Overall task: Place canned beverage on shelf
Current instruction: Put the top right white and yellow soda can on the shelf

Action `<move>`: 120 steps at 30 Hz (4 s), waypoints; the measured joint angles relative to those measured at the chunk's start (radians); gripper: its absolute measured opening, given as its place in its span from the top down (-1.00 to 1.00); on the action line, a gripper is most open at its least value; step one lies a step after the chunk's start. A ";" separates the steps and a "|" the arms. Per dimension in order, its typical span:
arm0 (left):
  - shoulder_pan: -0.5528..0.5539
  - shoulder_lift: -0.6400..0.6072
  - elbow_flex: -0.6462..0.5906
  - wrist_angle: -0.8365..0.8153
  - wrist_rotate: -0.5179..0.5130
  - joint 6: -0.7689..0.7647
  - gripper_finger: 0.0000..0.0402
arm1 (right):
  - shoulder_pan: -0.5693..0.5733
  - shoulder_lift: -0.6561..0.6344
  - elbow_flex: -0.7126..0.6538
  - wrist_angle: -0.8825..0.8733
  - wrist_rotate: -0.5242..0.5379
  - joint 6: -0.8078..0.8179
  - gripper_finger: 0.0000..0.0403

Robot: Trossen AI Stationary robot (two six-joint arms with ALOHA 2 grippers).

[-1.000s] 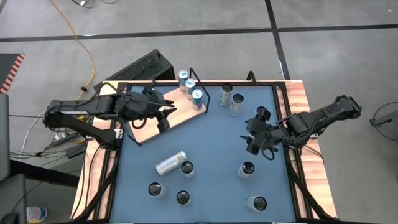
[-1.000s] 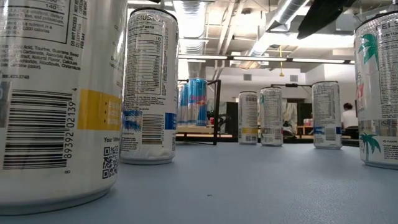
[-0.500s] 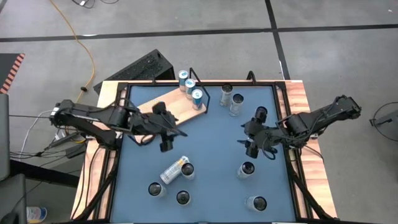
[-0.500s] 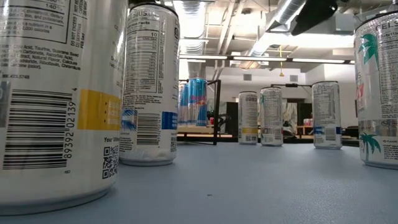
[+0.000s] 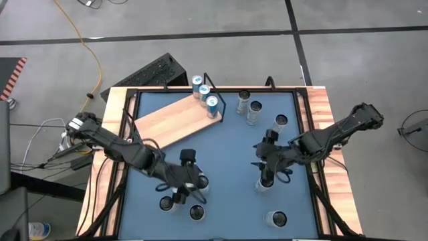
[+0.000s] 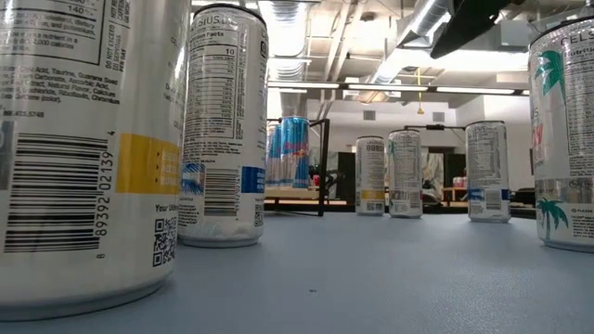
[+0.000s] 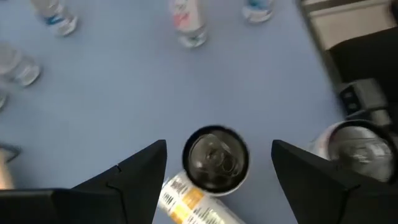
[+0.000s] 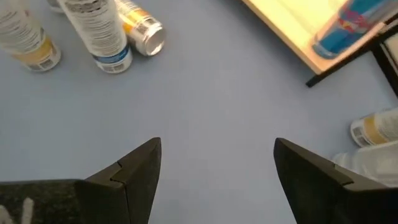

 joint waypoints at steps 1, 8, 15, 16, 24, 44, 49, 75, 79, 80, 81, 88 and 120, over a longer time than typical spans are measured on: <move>-0.012 0.010 0.001 -0.007 -0.026 -0.014 -0.38 | 0.000 0.012 0.000 0.020 0.000 -0.007 -0.46; -0.041 0.032 0.004 -0.001 -0.089 -0.092 -0.38 | -0.003 0.101 -0.001 0.246 0.000 -0.182 -0.46; -0.018 0.037 0.004 -0.001 -0.125 -0.027 -0.38 | -0.010 0.161 0.000 0.290 0.000 -0.208 -0.46; -0.006 0.042 0.004 0.008 -0.111 -0.025 -0.38 | -0.010 0.167 0.000 0.289 0.000 -0.208 -0.46; 0.039 0.062 0.003 0.033 -0.036 0.031 -0.38 | -0.001 0.183 0.006 0.257 -0.003 -0.199 -0.46; 0.021 0.049 0.164 -0.155 -0.084 0.000 -0.38 | -0.148 0.083 0.283 -0.538 0.334 0.222 -0.46; 0.021 0.028 0.165 -0.182 -0.078 -0.003 -0.38 | -0.422 0.084 0.282 -0.482 0.183 -0.024 -0.46; 0.021 0.011 0.165 -0.288 -0.124 0.017 -0.38 | -1.026 0.389 0.305 0.097 -0.297 -0.390 -0.46; 0.021 0.011 0.165 -0.288 -0.127 0.016 -0.38 | -1.026 0.399 0.308 0.092 -0.294 -0.391 -0.46; 0.021 0.011 0.165 -0.287 -0.127 0.016 -0.38 | -1.026 0.402 0.308 0.081 -0.294 -0.387 -0.46; 0.021 0.011 0.165 -0.287 -0.127 0.016 -0.38 | -1.026 0.402 0.307 0.066 -0.294 -0.386 -0.46; 0.021 0.011 0.165 -0.286 -0.142 0.010 -0.38 | -1.026 0.403 0.307 0.008 -0.294 -0.378 -0.46; 0.021 0.012 0.164 -0.286 -0.191 -0.003 -0.38 | -0.939 0.352 0.305 -0.027 -0.274 -0.465 0.10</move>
